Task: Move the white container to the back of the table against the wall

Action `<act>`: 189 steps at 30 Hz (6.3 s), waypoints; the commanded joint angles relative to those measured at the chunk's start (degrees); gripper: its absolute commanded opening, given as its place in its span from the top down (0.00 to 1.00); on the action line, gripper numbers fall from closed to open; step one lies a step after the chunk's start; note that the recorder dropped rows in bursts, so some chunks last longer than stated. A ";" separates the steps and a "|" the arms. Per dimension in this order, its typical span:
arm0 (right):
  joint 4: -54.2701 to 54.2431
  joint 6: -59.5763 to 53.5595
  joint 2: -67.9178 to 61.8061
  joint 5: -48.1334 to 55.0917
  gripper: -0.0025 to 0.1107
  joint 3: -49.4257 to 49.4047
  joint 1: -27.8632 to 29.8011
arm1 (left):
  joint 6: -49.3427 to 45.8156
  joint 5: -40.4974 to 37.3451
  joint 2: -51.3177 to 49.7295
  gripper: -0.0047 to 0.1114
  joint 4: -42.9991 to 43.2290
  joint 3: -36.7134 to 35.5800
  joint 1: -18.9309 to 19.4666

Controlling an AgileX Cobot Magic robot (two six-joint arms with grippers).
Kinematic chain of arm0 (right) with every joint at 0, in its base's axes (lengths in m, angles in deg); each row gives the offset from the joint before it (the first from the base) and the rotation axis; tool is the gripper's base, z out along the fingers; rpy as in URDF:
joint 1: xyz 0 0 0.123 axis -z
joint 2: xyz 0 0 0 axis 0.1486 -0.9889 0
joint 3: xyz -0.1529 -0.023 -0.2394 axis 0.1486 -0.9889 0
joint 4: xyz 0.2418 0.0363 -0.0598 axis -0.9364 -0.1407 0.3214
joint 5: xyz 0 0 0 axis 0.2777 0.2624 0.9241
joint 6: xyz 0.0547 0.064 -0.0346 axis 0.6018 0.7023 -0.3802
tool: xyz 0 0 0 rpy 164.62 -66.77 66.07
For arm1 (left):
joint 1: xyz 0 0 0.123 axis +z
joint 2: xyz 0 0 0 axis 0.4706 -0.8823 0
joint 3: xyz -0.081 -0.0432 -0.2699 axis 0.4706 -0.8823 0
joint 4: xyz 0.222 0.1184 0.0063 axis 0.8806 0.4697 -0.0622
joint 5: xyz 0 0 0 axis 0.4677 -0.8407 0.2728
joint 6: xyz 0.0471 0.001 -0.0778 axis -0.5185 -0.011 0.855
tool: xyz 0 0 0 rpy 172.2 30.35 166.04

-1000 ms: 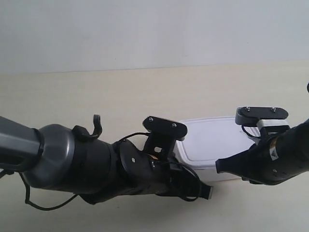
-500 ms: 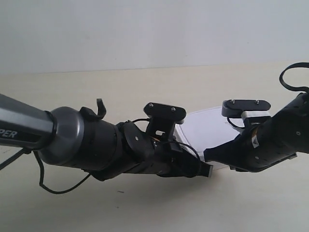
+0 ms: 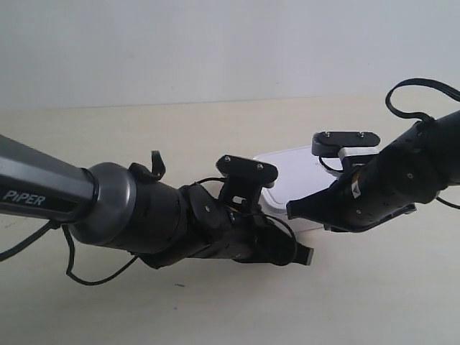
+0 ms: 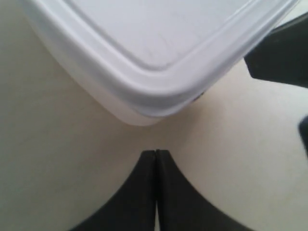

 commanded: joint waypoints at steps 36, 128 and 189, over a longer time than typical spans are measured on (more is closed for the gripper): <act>0.78 -3.57 -2.68 -1.71 0.98 5.46 4.97 | -0.88 3.43 0.10 0.96 1.34 6.17 4.50; -14.74 -21.35 -37.56 2.68 0.98 58.80 7.49 | -10.79 3.44 -14.69 0.96 6.15 28.17 19.95; -14.74 -29.33 -34.60 10.68 0.98 61.18 7.49 | -12.18 -2.45 -14.26 0.96 9.12 27.68 19.95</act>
